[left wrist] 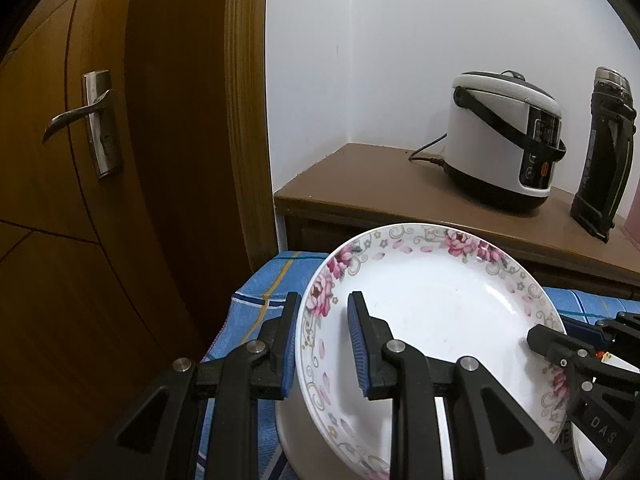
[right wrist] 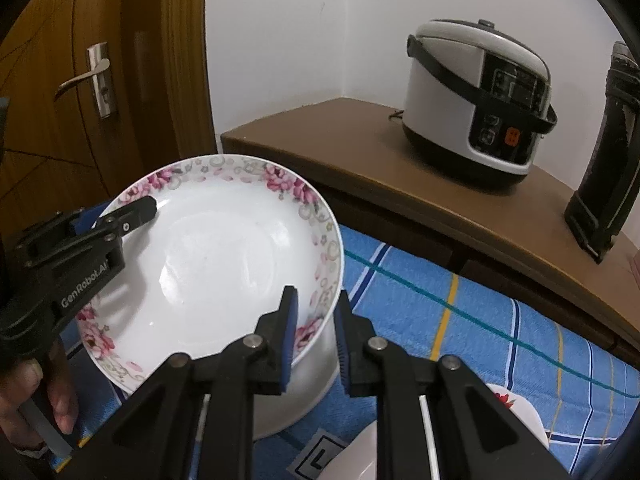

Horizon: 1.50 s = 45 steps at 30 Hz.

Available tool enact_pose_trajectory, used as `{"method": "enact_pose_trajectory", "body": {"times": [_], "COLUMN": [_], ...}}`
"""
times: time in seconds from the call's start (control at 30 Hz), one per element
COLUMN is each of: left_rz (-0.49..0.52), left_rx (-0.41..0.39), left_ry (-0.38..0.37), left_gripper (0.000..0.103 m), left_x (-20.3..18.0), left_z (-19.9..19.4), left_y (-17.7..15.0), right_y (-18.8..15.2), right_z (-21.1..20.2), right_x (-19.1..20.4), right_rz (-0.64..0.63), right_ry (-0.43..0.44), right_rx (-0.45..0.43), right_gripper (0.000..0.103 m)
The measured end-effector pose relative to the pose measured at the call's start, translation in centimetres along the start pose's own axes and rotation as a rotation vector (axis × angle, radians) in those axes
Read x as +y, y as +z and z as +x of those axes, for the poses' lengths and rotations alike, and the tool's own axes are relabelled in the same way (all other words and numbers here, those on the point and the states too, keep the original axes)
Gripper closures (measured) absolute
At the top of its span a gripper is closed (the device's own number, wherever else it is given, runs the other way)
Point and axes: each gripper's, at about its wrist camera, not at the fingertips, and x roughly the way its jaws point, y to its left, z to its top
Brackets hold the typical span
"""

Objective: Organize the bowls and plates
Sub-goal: 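Lower the pink-floral plate onto the plain white plate with both grippers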

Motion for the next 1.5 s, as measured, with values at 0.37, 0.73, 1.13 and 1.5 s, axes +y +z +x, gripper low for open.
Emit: {"method": "enact_pose_trajectory", "body": {"times": [0.37, 0.73, 1.13, 1.5], "left_rz": [0.002, 0.015, 0.026, 0.023], "left_rx": [0.055, 0.118, 0.179, 0.212], "left_ry": [-0.013, -0.009, -0.010, -0.005], "left_gripper": [0.077, 0.077, 0.077, 0.076], "left_x": [0.0, -0.3, -0.4, -0.4], "left_z": [0.8, 1.6, 2.6, 3.3], "left_y": [-0.1, 0.2, -0.4, -0.7], "right_y": [0.4, 0.6, 1.4, 1.0], "right_z": [0.1, 1.3, 2.3, 3.2], "right_x": [0.1, 0.4, 1.0, 1.2], "right_rz": [-0.013, -0.031, -0.074, -0.100], "right_ry": [-0.012, -0.021, -0.045, -0.043], "right_rx": [0.034, 0.084, 0.123, 0.151], "right_gripper": [0.085, 0.084, 0.084, 0.083]}}
